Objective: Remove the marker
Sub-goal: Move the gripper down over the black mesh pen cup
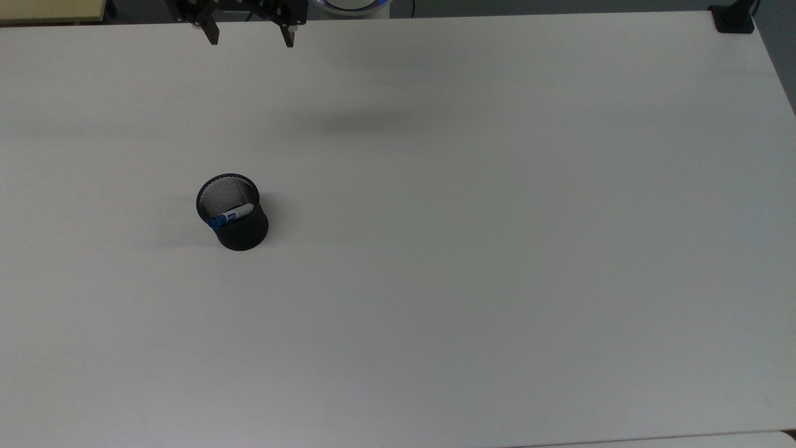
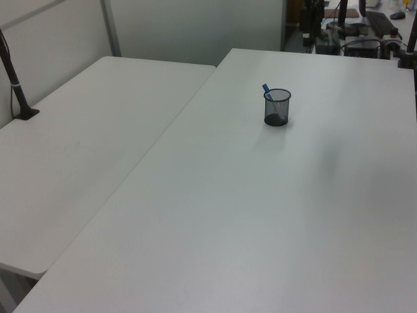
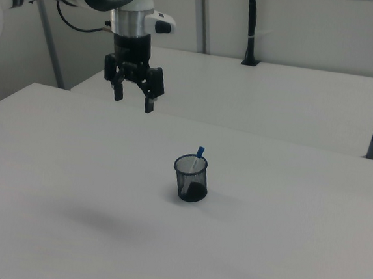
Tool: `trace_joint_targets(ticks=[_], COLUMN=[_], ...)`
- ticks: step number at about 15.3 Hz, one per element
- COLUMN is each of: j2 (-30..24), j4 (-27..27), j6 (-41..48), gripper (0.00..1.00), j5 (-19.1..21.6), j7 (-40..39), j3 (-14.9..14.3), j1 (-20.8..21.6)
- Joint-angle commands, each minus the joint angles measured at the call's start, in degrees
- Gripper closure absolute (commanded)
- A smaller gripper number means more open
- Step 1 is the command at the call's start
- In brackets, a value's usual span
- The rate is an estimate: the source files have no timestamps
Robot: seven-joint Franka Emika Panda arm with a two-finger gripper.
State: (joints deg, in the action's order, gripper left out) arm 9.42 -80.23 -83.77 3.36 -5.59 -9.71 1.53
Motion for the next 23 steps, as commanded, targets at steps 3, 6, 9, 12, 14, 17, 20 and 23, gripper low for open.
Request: trace_joint_targets(ticks=[3, 6, 9, 12, 14, 17, 20, 23], j2=[-1.2, -1.2, -1.2, -0.8, -0.4, 0.0, 1.2, 3.0], j4=[-0.6, -0.9, -0.9, -1.0, -1.0, -0.9, -1.8, -3.3], j6=[1.1, 0.8, 0.8, -0.4, -2.5, -5.5, -13.1, -19.2], gripper=[0.00, 0.00, 0.00, 0.00, 0.00, 0.00, 0.00, 0.00], j5=[0.0, -0.1, 0.1, 0.2, 0.2, -0.3, -0.6, -1.5], j7=[0.6, 0.7, 0.5, 0.1, -0.1, -0.3, -0.3, -0.9], j3=[-0.2, 1.0, 1.3, 1.4, 1.4, 1.3, 0.8, 0.7], j1=[-0.5, -0.7, -1.0, -1.0, -1.1, -1.3, -2.1, -3.2])
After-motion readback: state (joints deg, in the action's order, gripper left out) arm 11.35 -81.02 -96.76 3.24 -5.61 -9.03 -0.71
